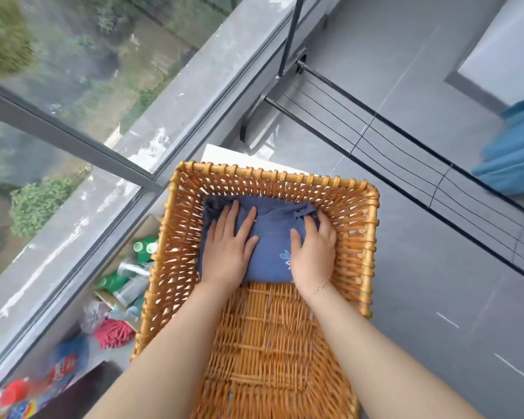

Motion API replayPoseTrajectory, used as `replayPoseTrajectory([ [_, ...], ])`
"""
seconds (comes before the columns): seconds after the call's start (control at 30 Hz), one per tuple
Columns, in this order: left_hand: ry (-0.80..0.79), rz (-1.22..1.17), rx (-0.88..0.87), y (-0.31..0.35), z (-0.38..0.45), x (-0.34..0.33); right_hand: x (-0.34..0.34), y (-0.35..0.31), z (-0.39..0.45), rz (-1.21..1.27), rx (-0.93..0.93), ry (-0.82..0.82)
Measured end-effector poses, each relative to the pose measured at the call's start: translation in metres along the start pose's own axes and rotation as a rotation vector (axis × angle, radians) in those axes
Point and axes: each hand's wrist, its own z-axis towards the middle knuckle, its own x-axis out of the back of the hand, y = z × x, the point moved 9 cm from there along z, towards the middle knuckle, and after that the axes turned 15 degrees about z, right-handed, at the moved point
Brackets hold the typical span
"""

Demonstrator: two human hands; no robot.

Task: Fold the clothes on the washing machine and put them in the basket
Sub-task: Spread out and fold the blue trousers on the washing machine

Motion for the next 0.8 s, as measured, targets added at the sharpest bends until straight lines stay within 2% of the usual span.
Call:
replayPoseTrajectory([
  [0.17,-0.008,-0.097,0.089,0.0,-0.01,0.039,0.024,-0.014,-0.002,0.232,-0.093,0.055],
  [0.33,0.033,-0.172,0.191,0.003,-0.034,0.123,0.097,-0.062,-0.033,0.483,0.144,0.07],
  [0.47,0.071,-0.304,0.268,0.021,-0.062,0.219,0.184,-0.101,-0.047,0.617,0.196,-0.001],
  [0.67,0.063,-0.586,0.188,0.095,-0.094,0.346,0.314,-0.162,-0.066,0.741,0.313,-0.019],
  [0.8,0.154,-0.644,0.067,0.153,-0.116,0.444,0.412,-0.2,-0.085,0.781,0.426,0.048],
])
